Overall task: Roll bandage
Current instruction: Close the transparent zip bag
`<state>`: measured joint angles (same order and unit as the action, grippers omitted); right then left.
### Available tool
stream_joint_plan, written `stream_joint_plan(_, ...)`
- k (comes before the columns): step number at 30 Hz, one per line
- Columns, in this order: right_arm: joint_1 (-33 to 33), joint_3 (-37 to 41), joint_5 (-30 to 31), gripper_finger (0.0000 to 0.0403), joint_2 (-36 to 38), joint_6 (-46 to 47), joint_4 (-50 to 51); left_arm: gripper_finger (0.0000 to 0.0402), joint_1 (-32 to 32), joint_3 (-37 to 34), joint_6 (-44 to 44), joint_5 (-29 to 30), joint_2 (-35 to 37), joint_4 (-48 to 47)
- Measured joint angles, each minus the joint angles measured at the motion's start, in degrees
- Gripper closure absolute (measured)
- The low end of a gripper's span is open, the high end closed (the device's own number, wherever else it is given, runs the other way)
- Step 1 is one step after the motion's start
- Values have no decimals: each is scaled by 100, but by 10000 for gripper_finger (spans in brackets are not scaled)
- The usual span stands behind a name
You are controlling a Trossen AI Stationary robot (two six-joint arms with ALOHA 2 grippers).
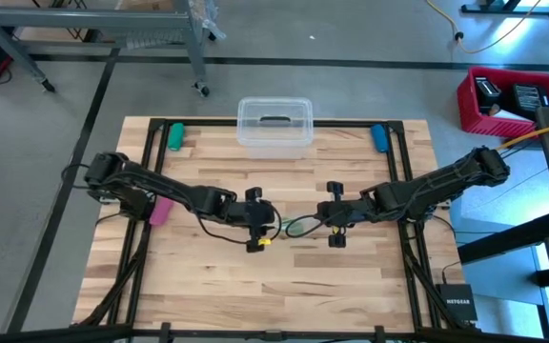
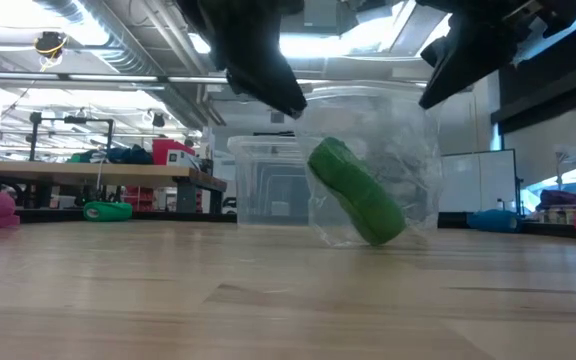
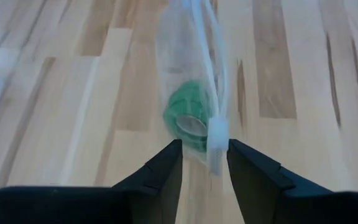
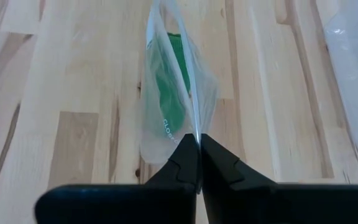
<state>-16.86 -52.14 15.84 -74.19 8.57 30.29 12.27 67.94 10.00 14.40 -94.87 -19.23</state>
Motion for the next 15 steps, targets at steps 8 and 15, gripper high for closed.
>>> stream_joint_plan(8, 0, 0, 0, 392, 0, 3, -1, 322, -2, -2, -15, -27, -90, 84)
stream_joint_plan(15, 0, 0, 0, 391, 0, 3, -1, 369, -2, -3, -82, -27, -90, 37)
